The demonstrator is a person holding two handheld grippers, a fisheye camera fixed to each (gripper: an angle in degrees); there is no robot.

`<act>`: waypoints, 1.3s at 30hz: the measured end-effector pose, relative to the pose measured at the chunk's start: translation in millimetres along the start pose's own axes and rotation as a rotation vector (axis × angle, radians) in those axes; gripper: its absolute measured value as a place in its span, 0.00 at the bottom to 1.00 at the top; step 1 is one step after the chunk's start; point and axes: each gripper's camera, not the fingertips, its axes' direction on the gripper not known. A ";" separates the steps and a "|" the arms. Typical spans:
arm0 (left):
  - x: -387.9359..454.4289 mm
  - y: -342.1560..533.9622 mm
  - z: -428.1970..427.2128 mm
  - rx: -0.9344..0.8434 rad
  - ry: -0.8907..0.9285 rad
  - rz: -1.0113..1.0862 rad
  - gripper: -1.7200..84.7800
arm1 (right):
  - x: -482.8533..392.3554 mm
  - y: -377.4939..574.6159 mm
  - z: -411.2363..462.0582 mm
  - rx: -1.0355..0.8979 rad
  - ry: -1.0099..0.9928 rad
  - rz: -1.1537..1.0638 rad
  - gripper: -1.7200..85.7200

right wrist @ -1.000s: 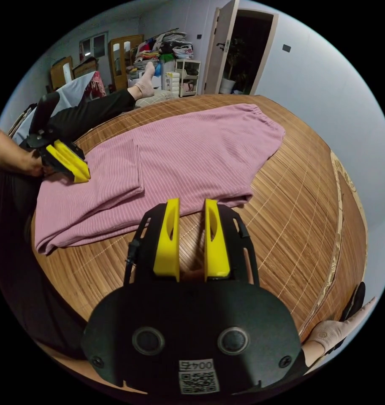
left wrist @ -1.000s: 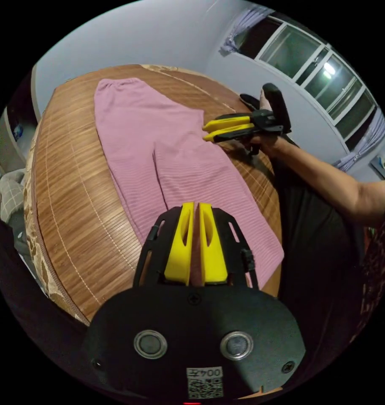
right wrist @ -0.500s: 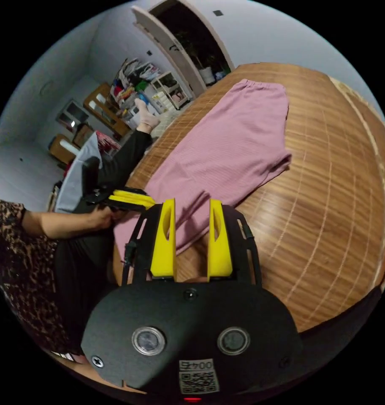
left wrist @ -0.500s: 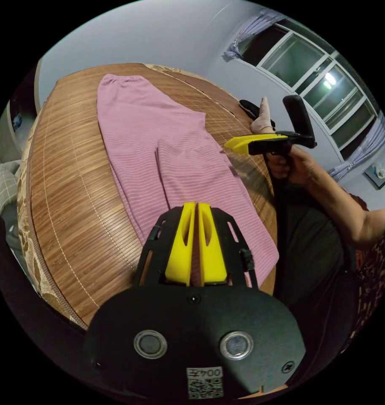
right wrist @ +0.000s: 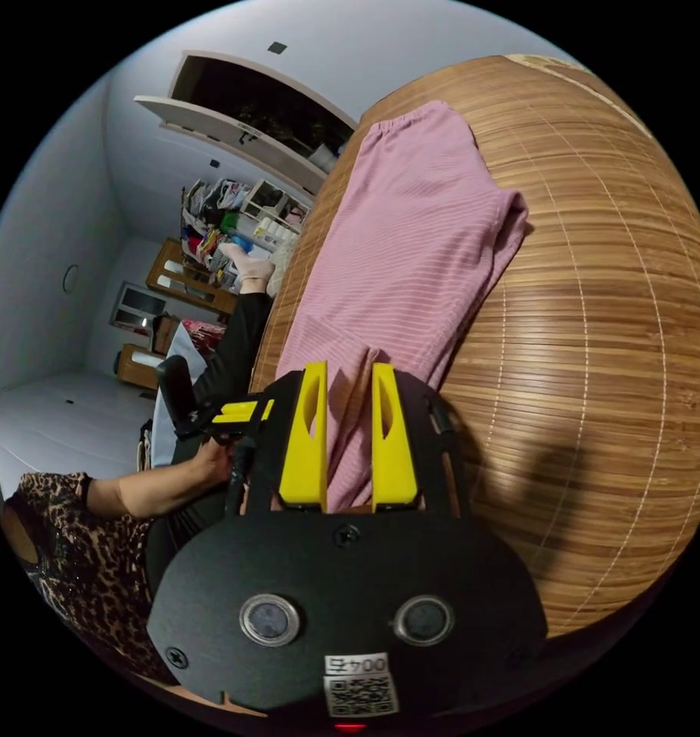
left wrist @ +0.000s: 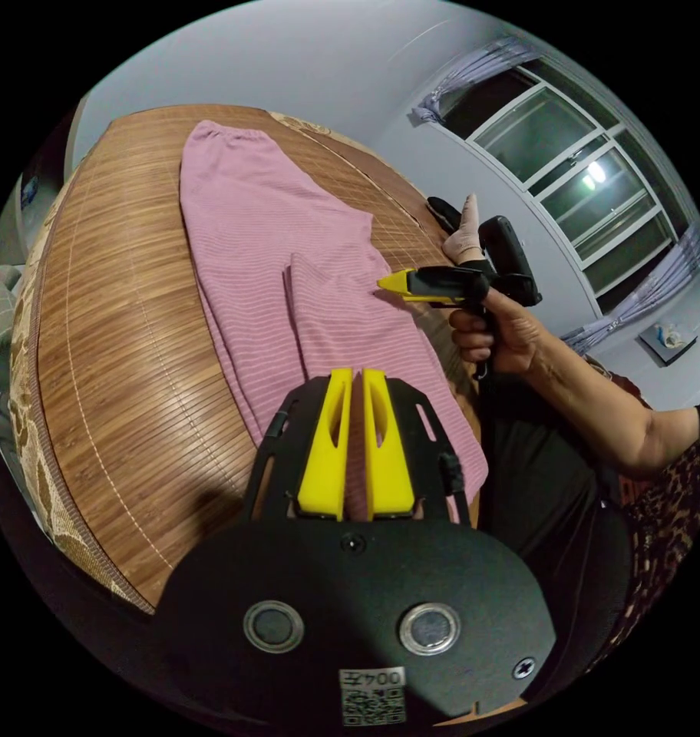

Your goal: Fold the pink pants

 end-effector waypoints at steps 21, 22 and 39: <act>15.2 10.0 -149.3 0.195 0.215 0.344 0.25 | -233.8 94.8 -62.7 0.014 -0.006 -0.715 0.08; 21.9 13.2 -155.1 0.188 0.249 0.389 0.25 | -246.8 102.5 -67.6 0.004 -0.019 -0.748 0.08; 76.6 -16.5 -215.8 0.243 0.339 0.546 0.07 | -329.3 126.7 -105.1 0.077 0.100 -0.830 0.08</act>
